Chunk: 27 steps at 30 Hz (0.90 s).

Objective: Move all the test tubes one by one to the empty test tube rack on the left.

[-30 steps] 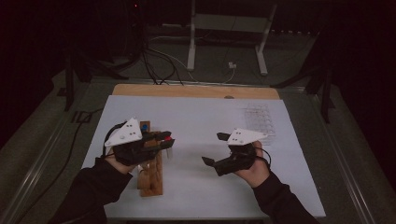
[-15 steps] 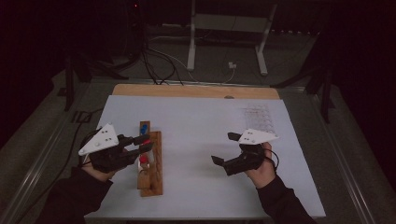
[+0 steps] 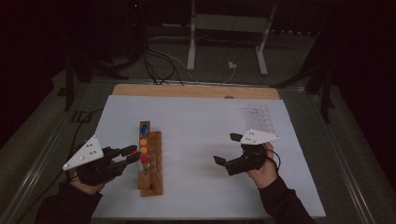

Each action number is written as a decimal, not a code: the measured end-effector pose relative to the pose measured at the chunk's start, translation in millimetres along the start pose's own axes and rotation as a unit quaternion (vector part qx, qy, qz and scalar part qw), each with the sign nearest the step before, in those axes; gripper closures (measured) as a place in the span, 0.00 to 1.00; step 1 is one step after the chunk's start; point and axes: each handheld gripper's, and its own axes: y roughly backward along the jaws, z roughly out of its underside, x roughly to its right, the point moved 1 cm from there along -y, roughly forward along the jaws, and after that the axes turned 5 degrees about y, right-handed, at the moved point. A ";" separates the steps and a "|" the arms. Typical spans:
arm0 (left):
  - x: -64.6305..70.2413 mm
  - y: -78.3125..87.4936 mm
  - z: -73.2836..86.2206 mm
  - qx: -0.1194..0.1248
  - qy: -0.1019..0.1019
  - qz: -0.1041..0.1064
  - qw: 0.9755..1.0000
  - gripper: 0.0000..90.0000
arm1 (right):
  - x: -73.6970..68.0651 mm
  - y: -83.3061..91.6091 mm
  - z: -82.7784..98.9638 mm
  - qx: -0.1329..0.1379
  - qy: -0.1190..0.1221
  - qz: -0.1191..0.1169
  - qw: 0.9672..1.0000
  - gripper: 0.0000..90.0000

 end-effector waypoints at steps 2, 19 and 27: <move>0.8 -0.8 4.7 0.001 0.002 -0.001 1.000 0.80 | 0.4 -0.2 0.7 -0.001 0.000 0.001 1.000 0.00; -0.4 -21.3 42.1 -0.048 0.010 0.002 0.999 0.80 | 2.4 0.4 3.9 -0.008 -0.001 0.002 1.000 0.00; -1.1 -22.2 45.8 -0.051 0.003 0.009 0.999 0.79 | 3.8 2.0 4.2 -0.006 -0.005 0.002 1.000 0.00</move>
